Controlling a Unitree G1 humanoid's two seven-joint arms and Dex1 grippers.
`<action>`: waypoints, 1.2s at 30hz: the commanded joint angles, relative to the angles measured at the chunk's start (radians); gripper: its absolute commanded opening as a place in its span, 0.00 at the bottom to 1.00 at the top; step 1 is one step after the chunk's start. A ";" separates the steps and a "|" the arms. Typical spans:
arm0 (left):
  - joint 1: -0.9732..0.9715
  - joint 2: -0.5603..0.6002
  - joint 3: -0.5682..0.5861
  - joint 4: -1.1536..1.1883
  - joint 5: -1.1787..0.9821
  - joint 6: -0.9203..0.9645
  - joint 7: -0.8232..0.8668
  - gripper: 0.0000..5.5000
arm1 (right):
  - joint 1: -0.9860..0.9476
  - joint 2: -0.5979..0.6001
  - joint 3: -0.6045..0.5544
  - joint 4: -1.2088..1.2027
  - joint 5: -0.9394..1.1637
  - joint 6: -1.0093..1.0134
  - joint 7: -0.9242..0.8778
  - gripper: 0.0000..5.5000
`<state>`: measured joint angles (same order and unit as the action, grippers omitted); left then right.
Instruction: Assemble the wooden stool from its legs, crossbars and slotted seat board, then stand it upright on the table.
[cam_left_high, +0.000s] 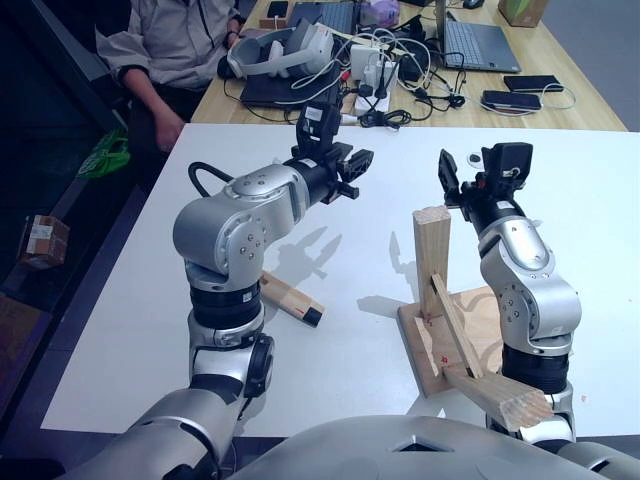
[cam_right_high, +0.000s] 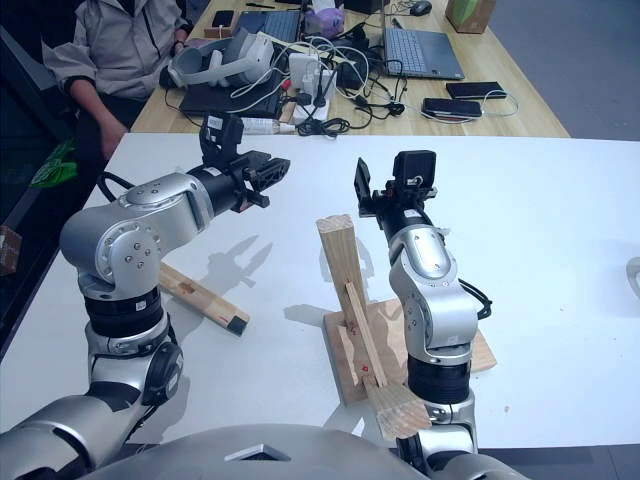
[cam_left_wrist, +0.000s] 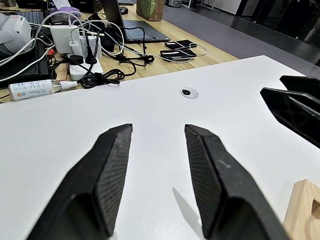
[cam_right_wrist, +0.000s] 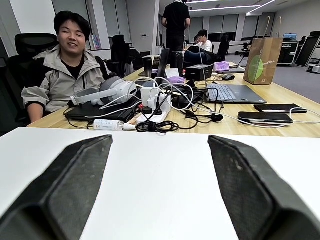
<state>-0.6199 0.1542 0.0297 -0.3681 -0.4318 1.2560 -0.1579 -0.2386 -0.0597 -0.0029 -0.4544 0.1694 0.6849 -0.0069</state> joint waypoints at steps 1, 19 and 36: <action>-0.020 0.013 -0.009 0.010 0.014 -0.015 -0.001 0.35 | -0.008 -0.008 -0.001 0.009 -0.006 -0.011 0.010 0.65; -0.031 0.022 -0.021 0.016 0.023 -0.028 -0.007 0.35 | -0.009 0.005 0.006 0.018 -0.015 -0.019 0.017 0.65; -0.040 0.036 -0.029 0.032 0.021 -0.045 -0.015 0.35 | -0.011 0.006 0.013 0.030 -0.018 -0.034 0.021 0.65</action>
<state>-0.6394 0.1813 0.0070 -0.3398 -0.4208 1.2216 -0.1664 -0.2386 -0.0540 0.0055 -0.4282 0.1578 0.6544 0.0104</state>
